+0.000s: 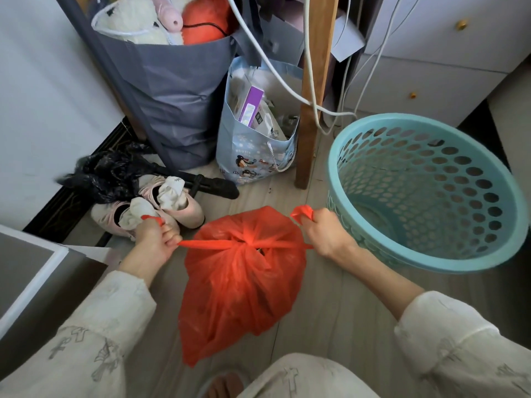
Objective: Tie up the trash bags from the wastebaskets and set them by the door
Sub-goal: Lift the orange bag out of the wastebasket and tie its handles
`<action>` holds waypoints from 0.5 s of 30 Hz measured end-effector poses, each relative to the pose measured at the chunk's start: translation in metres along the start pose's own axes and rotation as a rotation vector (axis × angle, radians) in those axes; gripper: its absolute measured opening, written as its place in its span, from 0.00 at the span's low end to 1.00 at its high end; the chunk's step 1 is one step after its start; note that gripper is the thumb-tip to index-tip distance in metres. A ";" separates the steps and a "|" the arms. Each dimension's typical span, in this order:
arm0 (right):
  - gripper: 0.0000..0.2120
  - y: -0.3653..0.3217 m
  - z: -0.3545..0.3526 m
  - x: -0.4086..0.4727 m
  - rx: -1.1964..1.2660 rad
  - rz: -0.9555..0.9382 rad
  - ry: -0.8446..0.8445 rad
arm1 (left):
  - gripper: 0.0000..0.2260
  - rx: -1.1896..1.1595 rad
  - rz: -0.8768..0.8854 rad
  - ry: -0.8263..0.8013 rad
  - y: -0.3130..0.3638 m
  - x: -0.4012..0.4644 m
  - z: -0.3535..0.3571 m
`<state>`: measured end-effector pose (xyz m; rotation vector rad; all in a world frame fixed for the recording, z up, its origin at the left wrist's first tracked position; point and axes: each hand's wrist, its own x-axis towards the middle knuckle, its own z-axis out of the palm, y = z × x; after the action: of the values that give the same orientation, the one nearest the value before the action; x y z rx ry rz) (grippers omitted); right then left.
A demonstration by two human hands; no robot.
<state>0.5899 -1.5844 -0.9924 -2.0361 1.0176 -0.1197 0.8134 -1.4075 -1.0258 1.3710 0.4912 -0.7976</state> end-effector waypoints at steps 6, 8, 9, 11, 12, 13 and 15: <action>0.22 0.000 -0.010 0.013 0.352 0.087 -0.015 | 0.14 -0.244 0.047 -0.207 -0.006 -0.020 0.023; 0.22 -0.003 -0.006 0.012 0.453 0.148 -0.034 | 0.11 -0.320 0.049 -0.293 -0.007 -0.032 0.025; 0.23 -0.005 -0.002 0.009 0.466 0.171 -0.048 | 0.10 -0.311 0.048 -0.322 -0.009 -0.038 0.027; 0.24 -0.007 0.008 0.005 0.237 0.156 -0.087 | 0.07 -0.218 0.046 -0.343 -0.018 -0.046 0.030; 0.27 -0.008 0.011 0.001 0.032 0.133 -0.119 | 0.06 -0.129 0.050 -0.333 -0.026 -0.049 0.031; 0.30 -0.009 0.012 -0.002 -0.108 0.131 -0.143 | 0.05 -0.035 0.061 -0.314 -0.033 -0.053 0.032; 0.35 -0.012 0.013 -0.006 -0.040 0.210 -0.195 | 0.07 0.082 0.109 -0.266 -0.045 -0.054 0.031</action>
<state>0.5987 -1.5679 -0.9906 -1.9203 1.1086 0.2069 0.7400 -1.4262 -1.0119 1.3303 0.1759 -0.9024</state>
